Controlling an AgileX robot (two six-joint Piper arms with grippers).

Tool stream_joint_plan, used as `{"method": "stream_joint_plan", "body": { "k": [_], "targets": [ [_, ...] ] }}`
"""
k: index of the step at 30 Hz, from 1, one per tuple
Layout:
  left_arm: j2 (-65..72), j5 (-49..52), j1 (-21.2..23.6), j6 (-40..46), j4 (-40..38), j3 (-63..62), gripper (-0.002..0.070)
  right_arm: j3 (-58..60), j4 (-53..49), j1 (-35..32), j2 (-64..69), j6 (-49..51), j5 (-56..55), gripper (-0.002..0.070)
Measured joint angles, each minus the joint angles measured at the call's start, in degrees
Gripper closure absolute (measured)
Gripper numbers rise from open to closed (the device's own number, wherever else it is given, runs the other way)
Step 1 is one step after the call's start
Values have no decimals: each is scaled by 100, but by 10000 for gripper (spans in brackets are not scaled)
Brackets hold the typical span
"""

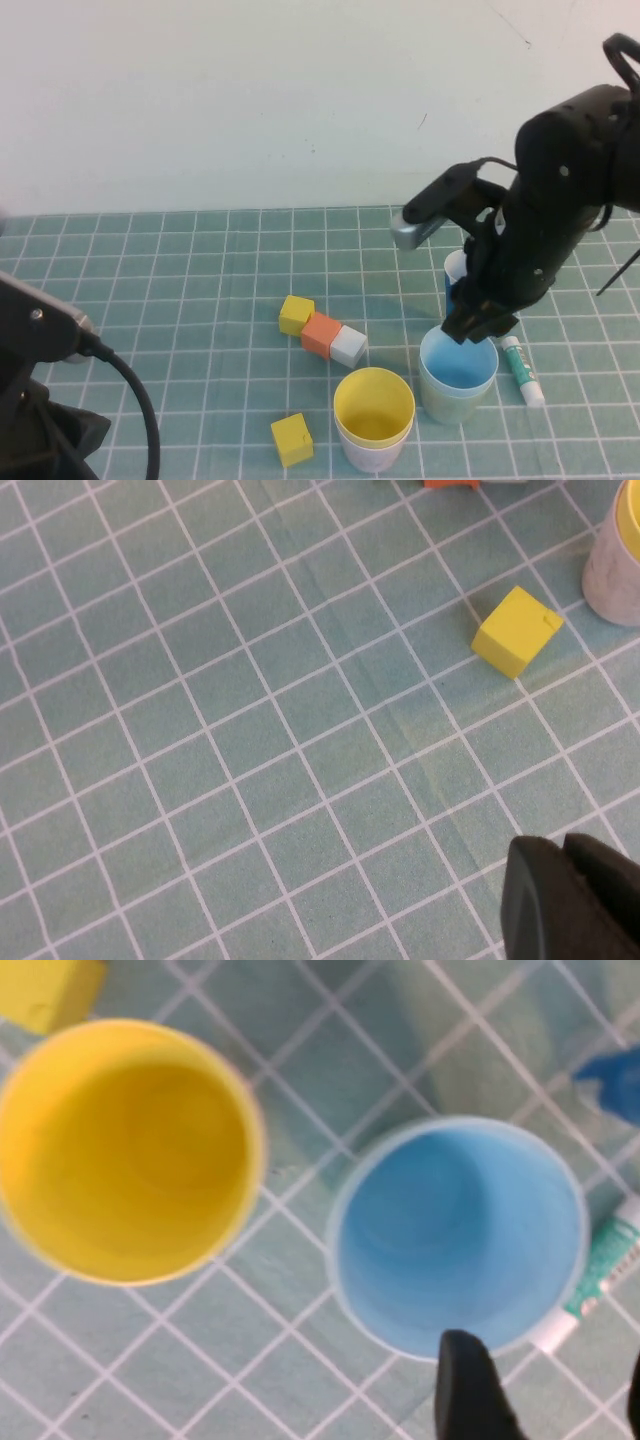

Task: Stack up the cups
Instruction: Place the blue cup on the green cup, then pick up the green cup

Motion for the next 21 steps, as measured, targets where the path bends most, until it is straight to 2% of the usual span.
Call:
{"method": "stream_joint_plan", "body": {
  "k": [9, 21],
  "targets": [
    [0, -38, 0, -31, 0, 0, 676, 1135, 276, -472, -9, 248, -967, 346],
    [0, -232, 0, -176, 0, 0, 677, 1219, 528, -577, 98, 259, -1832, 346]
  ]
}}
